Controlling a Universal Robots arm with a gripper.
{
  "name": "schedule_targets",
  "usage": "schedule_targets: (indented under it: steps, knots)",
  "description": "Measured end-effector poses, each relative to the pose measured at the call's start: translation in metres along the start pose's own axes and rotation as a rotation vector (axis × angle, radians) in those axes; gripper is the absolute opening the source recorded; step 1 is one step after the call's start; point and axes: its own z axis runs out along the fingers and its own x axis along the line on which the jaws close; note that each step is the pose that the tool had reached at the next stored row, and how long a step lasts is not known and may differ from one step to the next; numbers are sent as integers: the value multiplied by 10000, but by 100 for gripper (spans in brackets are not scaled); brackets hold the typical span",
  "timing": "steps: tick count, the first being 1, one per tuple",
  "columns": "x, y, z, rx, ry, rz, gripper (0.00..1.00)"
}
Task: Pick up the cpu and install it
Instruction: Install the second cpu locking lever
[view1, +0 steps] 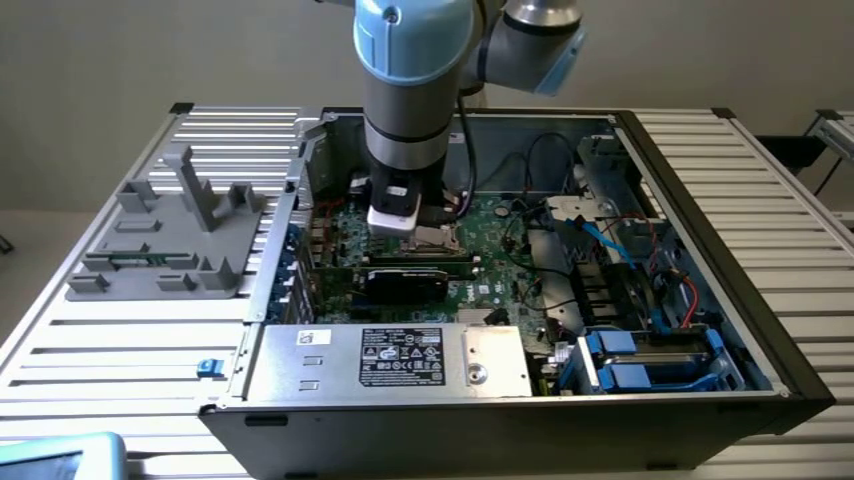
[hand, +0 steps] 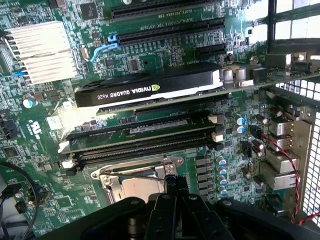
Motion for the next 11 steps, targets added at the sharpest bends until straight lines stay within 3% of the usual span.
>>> schedule_targets:
  steps: [4, 11]
  knots:
    - [5, 17, 55, 47, -10, 4, 12]
    - [-2, 44, 136, 66, -29, 12, 12]
